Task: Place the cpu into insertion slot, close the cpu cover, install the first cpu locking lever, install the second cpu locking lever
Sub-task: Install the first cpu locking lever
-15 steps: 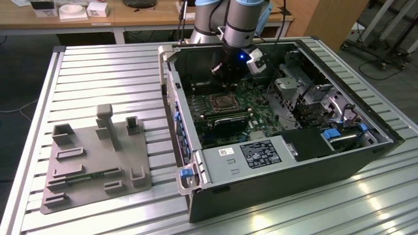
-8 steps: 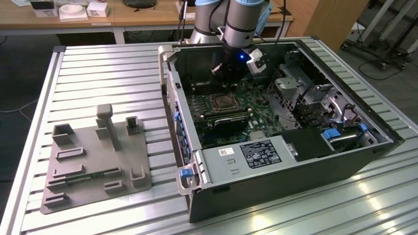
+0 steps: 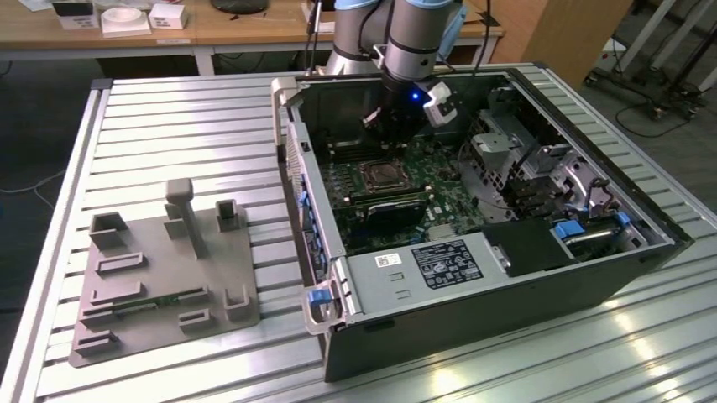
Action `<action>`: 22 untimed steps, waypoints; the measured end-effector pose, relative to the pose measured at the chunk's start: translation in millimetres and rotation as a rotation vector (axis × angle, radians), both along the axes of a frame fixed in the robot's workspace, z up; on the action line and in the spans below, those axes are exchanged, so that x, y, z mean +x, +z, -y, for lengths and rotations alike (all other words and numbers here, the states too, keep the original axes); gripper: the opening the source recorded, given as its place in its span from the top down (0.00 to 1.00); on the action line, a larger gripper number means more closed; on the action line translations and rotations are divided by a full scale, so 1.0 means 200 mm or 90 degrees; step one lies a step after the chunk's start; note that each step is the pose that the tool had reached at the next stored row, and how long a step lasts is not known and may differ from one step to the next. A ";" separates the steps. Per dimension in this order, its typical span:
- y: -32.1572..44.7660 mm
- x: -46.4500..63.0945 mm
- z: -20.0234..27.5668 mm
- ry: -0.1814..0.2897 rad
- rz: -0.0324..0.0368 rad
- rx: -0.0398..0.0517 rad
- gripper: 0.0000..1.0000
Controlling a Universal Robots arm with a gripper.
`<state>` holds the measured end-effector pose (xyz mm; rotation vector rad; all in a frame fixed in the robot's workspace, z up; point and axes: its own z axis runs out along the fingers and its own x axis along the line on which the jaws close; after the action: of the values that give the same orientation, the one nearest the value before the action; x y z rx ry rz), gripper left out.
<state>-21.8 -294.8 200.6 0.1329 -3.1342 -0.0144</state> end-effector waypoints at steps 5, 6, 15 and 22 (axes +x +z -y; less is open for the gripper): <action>-0.001 0.00 0.000 0.000 0.0000 -0.0141 0.89; -0.001 0.00 0.000 0.000 0.0000 -0.0163 0.89; -0.008 0.00 -0.001 0.000 0.0000 -0.0335 0.89; -0.013 0.00 -0.003 0.000 -0.0001 -0.0456 0.89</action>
<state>-21.8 -294.3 198.1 0.1325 -3.1295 0.0976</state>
